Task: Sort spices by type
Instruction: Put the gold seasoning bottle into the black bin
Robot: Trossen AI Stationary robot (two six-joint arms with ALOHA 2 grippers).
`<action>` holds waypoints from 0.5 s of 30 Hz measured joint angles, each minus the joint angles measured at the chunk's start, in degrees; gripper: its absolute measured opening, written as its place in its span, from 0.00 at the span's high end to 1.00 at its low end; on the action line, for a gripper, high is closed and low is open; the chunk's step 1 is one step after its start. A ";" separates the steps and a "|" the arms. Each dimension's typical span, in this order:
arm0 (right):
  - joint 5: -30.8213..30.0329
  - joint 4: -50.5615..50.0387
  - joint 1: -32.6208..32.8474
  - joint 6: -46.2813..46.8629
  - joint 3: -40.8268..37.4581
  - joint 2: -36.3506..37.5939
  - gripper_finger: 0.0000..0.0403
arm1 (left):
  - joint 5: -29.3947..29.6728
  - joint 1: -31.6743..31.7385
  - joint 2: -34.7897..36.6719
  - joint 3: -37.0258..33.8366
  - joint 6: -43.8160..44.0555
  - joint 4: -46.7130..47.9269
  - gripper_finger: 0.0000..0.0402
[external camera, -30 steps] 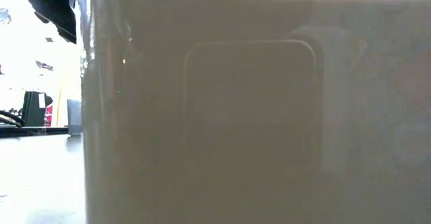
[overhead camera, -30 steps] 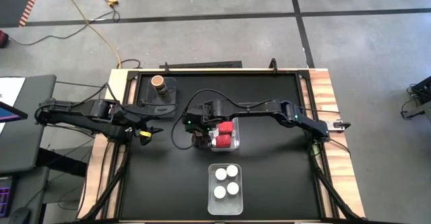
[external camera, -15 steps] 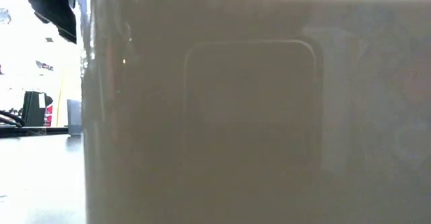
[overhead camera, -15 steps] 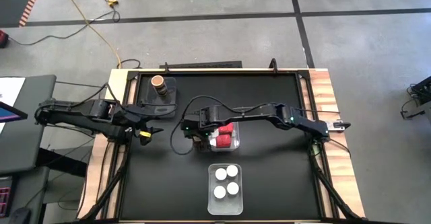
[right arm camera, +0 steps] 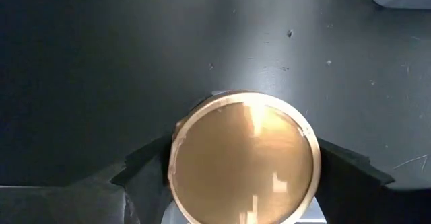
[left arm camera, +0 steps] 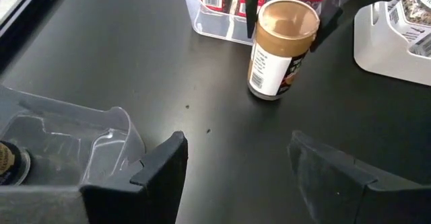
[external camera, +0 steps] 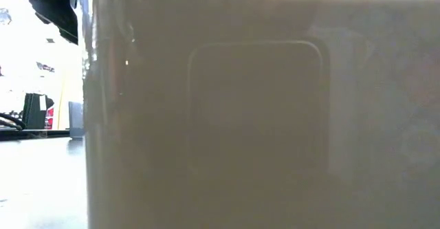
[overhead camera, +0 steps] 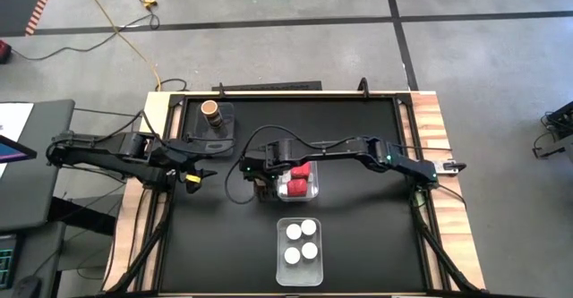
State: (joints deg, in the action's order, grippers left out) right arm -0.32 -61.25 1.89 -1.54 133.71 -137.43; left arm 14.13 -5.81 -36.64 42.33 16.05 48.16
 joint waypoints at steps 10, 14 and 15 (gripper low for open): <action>0.03 0.13 -0.04 0.05 0.02 0.11 0.05 | 0.01 0.00 0.01 0.00 0.01 0.00 0.38; 0.04 0.07 -0.12 0.04 0.02 0.17 0.02 | 0.02 0.00 0.02 0.00 0.02 -0.01 0.38; 0.04 -0.21 -0.19 0.04 0.02 0.46 0.03 | 0.02 0.00 0.00 0.00 0.02 -0.02 0.38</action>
State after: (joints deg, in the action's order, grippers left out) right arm -0.27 -61.46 1.70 -1.50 133.73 -136.96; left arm 14.15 -5.81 -36.64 42.33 16.08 48.14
